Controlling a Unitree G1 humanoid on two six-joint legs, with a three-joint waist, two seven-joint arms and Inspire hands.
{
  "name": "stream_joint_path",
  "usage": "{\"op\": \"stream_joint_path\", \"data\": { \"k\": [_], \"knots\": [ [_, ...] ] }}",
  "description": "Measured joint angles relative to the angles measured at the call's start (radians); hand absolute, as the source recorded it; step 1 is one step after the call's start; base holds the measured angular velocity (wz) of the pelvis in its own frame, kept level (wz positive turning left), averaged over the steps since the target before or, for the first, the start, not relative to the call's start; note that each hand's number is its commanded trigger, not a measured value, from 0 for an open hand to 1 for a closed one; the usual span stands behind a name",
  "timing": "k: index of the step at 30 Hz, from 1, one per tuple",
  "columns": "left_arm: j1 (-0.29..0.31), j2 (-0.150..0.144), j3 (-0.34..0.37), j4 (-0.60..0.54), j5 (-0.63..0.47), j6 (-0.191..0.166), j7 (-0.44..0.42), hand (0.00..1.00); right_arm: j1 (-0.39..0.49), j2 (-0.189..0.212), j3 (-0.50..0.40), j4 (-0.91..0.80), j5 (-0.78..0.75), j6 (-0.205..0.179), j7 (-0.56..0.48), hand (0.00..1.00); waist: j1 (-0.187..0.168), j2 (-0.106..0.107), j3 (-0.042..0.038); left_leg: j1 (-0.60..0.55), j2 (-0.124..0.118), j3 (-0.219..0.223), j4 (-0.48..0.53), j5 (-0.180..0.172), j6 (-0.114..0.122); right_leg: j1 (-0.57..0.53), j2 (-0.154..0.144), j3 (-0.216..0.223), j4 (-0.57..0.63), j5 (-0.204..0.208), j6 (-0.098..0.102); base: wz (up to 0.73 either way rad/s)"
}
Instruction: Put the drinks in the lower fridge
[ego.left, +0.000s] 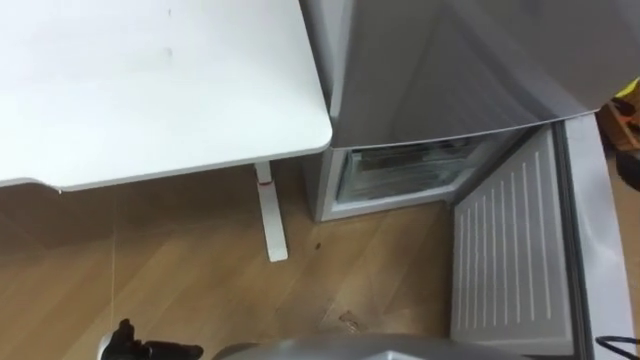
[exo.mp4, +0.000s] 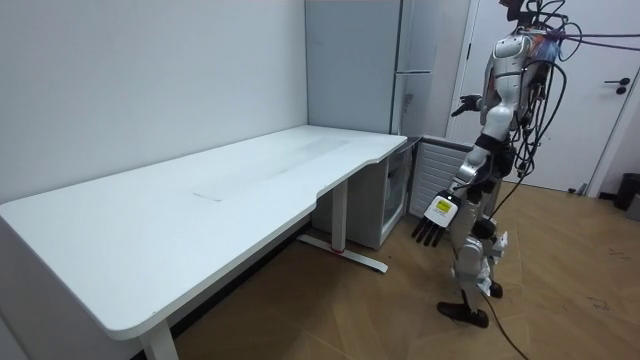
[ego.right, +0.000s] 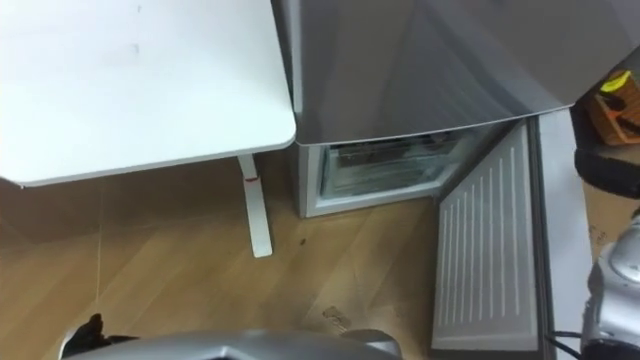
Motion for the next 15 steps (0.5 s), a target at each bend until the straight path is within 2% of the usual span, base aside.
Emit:
{"op": "stream_joint_path", "data": {
  "k": [2, 9, 15],
  "knots": [
    [0.01, 0.0, 0.001, -0.018, 0.0, 0.009, 0.0, 0.0, 0.015, 0.0, -0.005, 0.008, 0.005, 0.002, -0.012, 0.0, -0.001, 0.0, 0.001, 0.006, 0.0, 0.003, -0.003, 0.0, 0.0, 0.002, 0.0, 0.002, -0.001, 0.0, 0.0, -0.03],
    [0.02, -0.001, 0.001, -0.051, -0.001, 0.036, -0.002, 0.0, 0.041, 0.005, -0.007, 0.105, 0.01, 0.045, -0.013, 0.0, -0.001, 0.009, -0.0001, 0.016, 0.0, 0.018, -0.01, 0.0, 0.0, 0.003, 0.0, 0.019, -0.003, 0.0, 0.001, -0.08],
    [0.02, -0.002, 0.001, -0.084, -0.001, 0.052, -0.022, 0.0, 0.045, 0.006, -0.006, 0.179, 0.058, 0.072, 0.036, 0.0, -0.002, -0.003, 0.0054, 0.028, 0.0, 0.024, -0.016, 0.0, 0.0, 0.007, 0.0, 0.032, -0.001, 0.0, 0.001, -0.05]
  ]
}}
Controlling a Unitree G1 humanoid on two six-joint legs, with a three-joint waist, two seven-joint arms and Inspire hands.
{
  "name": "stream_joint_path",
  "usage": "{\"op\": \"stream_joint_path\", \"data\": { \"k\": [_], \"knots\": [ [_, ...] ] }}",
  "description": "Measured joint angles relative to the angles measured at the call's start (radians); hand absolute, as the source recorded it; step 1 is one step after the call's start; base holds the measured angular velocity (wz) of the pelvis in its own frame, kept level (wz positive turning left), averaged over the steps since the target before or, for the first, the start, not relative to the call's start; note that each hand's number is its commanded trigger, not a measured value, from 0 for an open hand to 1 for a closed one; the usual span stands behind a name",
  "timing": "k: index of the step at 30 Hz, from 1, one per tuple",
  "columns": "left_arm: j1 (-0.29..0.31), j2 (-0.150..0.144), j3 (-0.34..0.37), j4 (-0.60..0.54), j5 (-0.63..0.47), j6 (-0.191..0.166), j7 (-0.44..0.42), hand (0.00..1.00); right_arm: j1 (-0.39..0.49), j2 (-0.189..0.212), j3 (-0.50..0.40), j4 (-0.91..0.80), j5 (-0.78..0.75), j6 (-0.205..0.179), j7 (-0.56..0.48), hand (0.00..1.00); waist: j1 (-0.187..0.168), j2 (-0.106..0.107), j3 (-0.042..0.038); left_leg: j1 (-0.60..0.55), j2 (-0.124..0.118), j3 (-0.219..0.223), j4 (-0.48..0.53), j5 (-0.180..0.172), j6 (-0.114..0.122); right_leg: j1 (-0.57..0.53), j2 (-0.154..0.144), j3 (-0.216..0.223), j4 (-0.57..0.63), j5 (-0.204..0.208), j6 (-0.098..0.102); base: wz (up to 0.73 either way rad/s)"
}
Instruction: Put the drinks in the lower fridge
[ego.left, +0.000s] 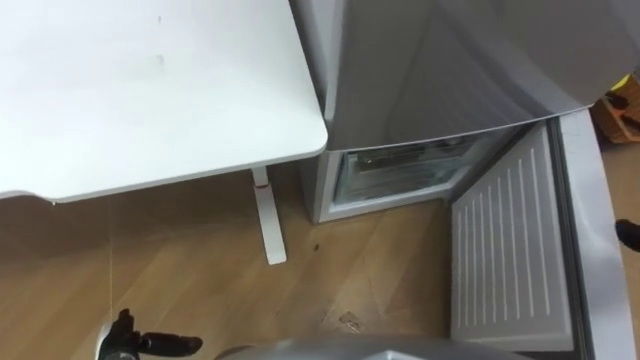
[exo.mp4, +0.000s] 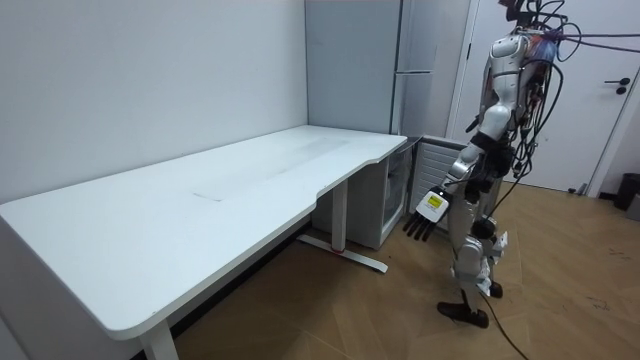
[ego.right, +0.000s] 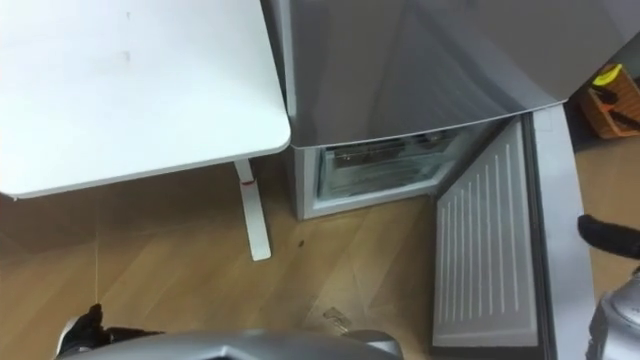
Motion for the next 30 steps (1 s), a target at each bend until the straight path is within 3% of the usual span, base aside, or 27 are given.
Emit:
{"op": "stream_joint_path", "data": {
  "k": [14, 18, 24, 27, 30],
  "knots": [
    [0.006, 0.0, 0.018, 0.009, 0.047, 0.016, -0.018, 0.0, 0.019, 0.0, 0.016, 0.148, 0.226, 0.027, 0.239, 0.0, 0.018, -0.024, -0.0016, -0.012, 0.004, 0.001, 0.002, 0.0, 0.0, -0.013, 0.004, 0.004, 0.0, 0.006, -0.003, 0.0],
    [0.016, 0.003, 0.018, 0.008, 0.048, 0.016, -0.018, 0.0, 0.023, -0.001, 0.041, 0.159, 0.339, 0.037, 0.304, 0.0, 0.028, -0.02, -0.004, -0.015, 0.004, 0.002, 0.002, 0.0, 0.0, -0.018, 0.004, 0.003, -0.001, 0.008, -0.002, -0.01],
    [0.022, 0.003, 0.014, 0.011, 0.029, 0.018, -0.021, 0.0, 0.027, -0.005, 0.086, 0.138, 0.489, 0.056, 0.416, 0.0, 0.036, -0.018, 0.0, -0.011, 0.012, 0.027, 0.002, 0.0, 0.0, -0.024, 0.01, 0.018, -0.001, 0.019, -0.003, -0.12],
    [0.014, 0.004, 0.007, 0.023, 0.027, 0.022, -0.029, 0.0, 0.057, -0.005, 0.122, 0.046, 0.56, 0.088, 0.471, 0.0, 0.034, -0.007, -0.0004, -0.015, 0.013, 0.027, 0.0, -0.001, 0.0, -0.025, 0.011, 0.02, 0.0, 0.024, -0.002, -0.09],
    [0.004, 0.002, -0.005, 0.031, 0.027, 0.024, -0.052, 0.0, 0.062, -0.003, 0.16, -0.017, 0.598, 0.095, 0.525, 0.0, 0.035, 0.006, -0.0025, -0.015, 0.014, 0.028, 0.001, 0.0, 0.001, -0.024, 0.011, 0.021, 0.001, 0.028, -0.003, -0.04]
  ]
}}
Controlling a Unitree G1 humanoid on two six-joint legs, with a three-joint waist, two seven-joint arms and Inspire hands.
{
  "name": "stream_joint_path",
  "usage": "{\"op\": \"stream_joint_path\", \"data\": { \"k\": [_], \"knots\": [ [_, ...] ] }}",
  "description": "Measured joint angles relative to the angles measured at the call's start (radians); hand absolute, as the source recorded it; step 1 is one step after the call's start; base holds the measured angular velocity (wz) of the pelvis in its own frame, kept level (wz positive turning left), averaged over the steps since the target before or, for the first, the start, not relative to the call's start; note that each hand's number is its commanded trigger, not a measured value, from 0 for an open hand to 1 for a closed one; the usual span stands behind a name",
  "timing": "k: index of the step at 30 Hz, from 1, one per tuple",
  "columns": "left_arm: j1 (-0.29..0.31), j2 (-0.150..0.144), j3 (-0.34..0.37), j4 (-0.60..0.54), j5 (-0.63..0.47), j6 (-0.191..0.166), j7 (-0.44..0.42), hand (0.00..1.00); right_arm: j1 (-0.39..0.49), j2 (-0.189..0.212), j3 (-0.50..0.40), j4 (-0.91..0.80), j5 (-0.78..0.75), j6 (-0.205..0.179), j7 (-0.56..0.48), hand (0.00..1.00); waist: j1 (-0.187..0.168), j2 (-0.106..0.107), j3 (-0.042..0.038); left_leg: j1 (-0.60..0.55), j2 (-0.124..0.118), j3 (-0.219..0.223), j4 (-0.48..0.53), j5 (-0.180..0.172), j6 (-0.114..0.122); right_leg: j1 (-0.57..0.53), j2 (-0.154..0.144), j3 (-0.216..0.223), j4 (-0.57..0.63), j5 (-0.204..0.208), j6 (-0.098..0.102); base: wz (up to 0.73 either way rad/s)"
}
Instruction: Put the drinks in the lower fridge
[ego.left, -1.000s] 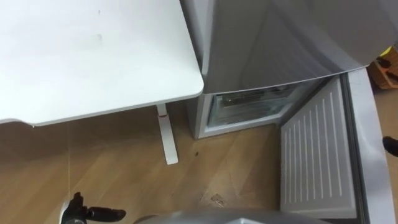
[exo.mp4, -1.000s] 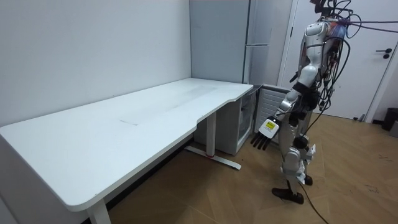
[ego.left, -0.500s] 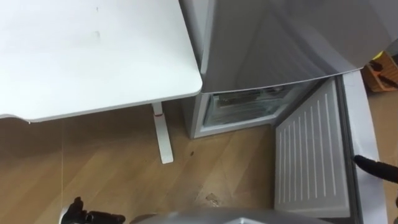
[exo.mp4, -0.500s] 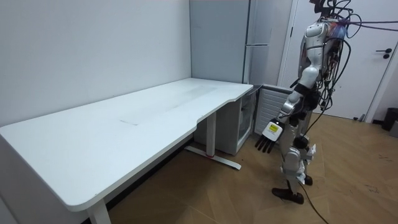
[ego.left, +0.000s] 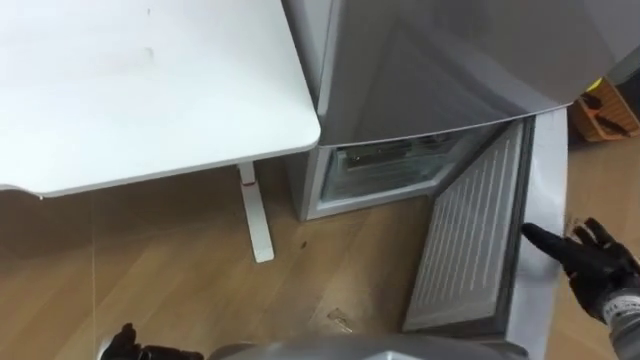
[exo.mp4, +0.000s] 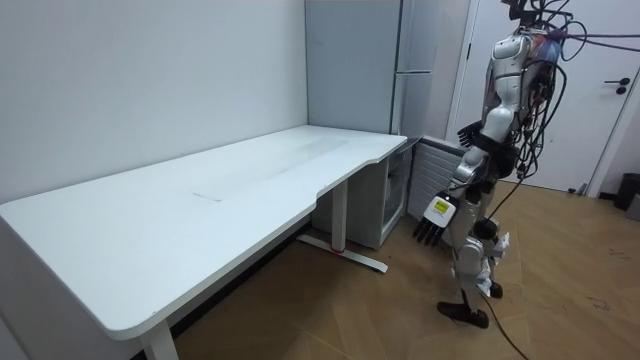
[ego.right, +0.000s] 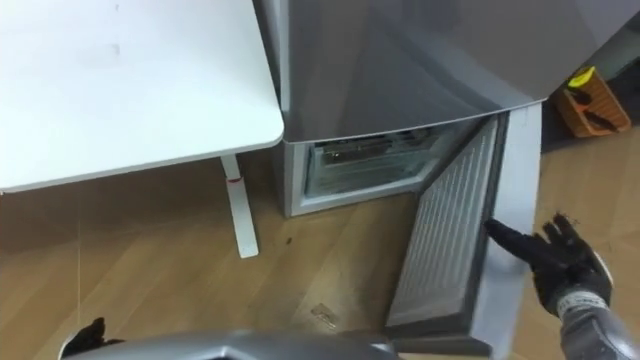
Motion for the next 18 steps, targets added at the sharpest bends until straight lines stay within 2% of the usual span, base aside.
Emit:
{"op": "stream_joint_path", "data": {
  "k": [3, 5, 6, 8, 10, 13, 18],
  "knots": [
    [-0.008, -0.001, -0.017, 0.002, 0.003, 0.002, -0.018, 0.0, -0.001, 0.003, 0.04, -0.08, 0.024, 0.01, 0.057, 0.0, 0.01, 0.017, -0.0026, 0.003, 0.003, 0.001, -0.001, 0.0, 0.0, 0.0, 0.003, 0.005, -0.001, 0.006, 0.0, -0.04],
    [-0.017, 0.003, -0.036, 0.007, 0.0, 0.004, -0.015, 0.0, -0.001, 0.004, 0.097, -0.128, 0.105, 0.007, 0.096, 0.0, 0.029, 0.022, -0.0023, 0.011, 0.006, 0.002, -0.001, 0.001, 0.0, 0.001, 0.006, 0.005, -0.001, 0.006, -0.001, -0.03],
    [-0.027, 0.004, -0.063, 0.008, -0.015, 0.005, -0.007, 0.0, -0.005, 0.006, 0.147, -0.164, 0.155, 0.007, 0.112, 0.0, 0.042, 0.03, 0.0014, 0.008, 0.007, 0.002, -0.001, 0.002, -0.002, 0.002, 0.007, 0.0, -0.001, 0.007, -0.002, 0.0],
    [-0.043, 0.001, -0.111, 0.008, -0.03, 0.005, -0.004, 0.0, -0.019, 0.013, 0.225, -0.222, 0.202, 0.006, 0.129, 0.0, 0.072, 0.03, -0.0004, 0.0, 0.007, 0.001, 0.0, 0.003, -0.002, 0.0, 0.008, -0.002, -0.001, 0.008, -0.004, 0.04],
    [-0.066, -0.003, -0.166, 0.016, -0.031, 0.004, 0.003, 0.0, -0.059, 0.042, 0.333, -0.261, 0.221, 0.002, 0.164, 0.0, 0.106, 0.034, 0.002, -0.005, 0.007, -0.008, 0.01, 0.004, -0.002, 0.001, 0.008, -0.015, -0.002, 0.009, -0.005, 0.12],
    [-0.094, -0.023, -0.187, 0.017, -0.033, 0.002, 0.019, 0.0, -0.108, 0.098, 0.443, -0.277, 0.221, -0.003, 0.204, 0.0, 0.14, 0.045, 0.004, -0.01, 0.008, -0.02, 0.015, 0.004, -0.002, -0.004, 0.008, -0.029, -0.004, 0.012, -0.004, 0.13],
    [-0.102, -0.031, -0.226, 0.019, -0.032, 0.005, 0.042, 0.0, -0.116, 0.099, 0.535, -0.285, 0.221, -0.002, 0.202, 0.0, 0.155, 0.059, 0.0011, -0.031, 0.007, -0.024, 0.015, 0.007, 0.0, -0.018, 0.008, -0.03, -0.003, 0.014, -0.004, -0.02]
  ]
}}
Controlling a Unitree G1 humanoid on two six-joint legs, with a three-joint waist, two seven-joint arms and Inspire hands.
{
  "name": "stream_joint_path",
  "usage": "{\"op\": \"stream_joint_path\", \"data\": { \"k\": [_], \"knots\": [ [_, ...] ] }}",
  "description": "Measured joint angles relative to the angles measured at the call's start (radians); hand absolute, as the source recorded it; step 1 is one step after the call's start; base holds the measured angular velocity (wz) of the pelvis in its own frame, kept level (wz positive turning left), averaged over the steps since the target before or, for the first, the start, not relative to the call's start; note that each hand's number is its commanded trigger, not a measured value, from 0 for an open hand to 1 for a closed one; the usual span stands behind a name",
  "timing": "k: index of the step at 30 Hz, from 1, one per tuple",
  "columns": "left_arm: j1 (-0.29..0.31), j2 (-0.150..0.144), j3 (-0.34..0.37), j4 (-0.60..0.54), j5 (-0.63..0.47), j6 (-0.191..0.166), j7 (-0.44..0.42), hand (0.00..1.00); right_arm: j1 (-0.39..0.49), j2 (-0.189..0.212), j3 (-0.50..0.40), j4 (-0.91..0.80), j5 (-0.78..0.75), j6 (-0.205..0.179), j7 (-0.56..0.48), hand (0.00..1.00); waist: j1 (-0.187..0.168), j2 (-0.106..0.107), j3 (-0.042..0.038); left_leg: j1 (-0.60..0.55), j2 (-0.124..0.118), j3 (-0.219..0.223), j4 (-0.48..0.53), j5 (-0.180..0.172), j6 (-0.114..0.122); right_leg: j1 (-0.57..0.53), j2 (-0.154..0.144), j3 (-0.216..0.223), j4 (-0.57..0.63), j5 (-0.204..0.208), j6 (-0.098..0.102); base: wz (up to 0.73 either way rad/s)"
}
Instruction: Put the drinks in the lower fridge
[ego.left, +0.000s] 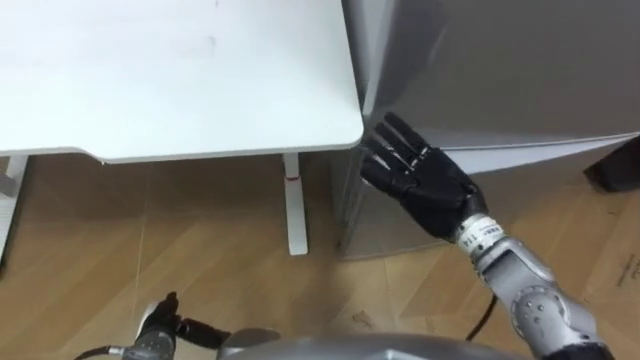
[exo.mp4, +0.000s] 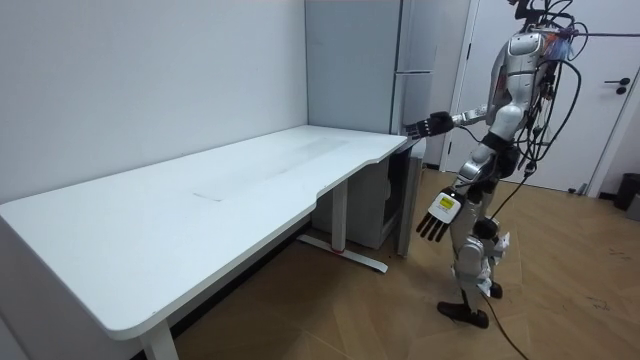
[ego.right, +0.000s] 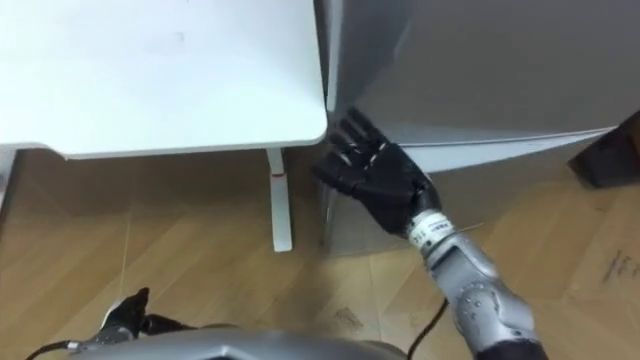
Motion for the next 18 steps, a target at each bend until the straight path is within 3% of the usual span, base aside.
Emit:
{"op": "stream_joint_path", "data": {
  "k": [7, 13, 18],
  "knots": [
    [-0.006, -0.009, -0.027, 0.0, -0.01, 0.014, 0.039, 0.0, 0.0, -0.014, 0.004, -0.002, 0.069, 0.013, -0.012, 0.0, -0.003, 0.006, 0.0012, -0.004, 0.0, -0.01, -0.006, 0.005, -0.002, 0.003, 0.001, -0.017, -0.001, 0.0, 0.0, 0.04],
    [-0.003, -0.009, -0.026, 0.0, -0.04, 0.014, 0.033, 0.0, 0.0, -0.012, 0.004, 0.002, 0.075, 0.014, -0.017, 0.0, -0.023, 0.011, 0.0075, -0.003, -0.002, -0.029, 0.0, 0.005, -0.002, 0.019, -0.001, -0.045, -0.003, 0.0, 0.0, 0.1],
    [0.0, -0.005, -0.026, -0.002, -0.039, 0.014, 0.018, 0.0, 0.006, -0.014, -0.006, 0.031, 0.071, 0.011, -0.012, 0.0, -0.024, 0.01, 0.0066, -0.006, -0.002, -0.038, -0.003, 0.006, -0.003, 0.02, -0.001, -0.068, -0.003, 0.0, 0.0, 0.06]
  ]
}}
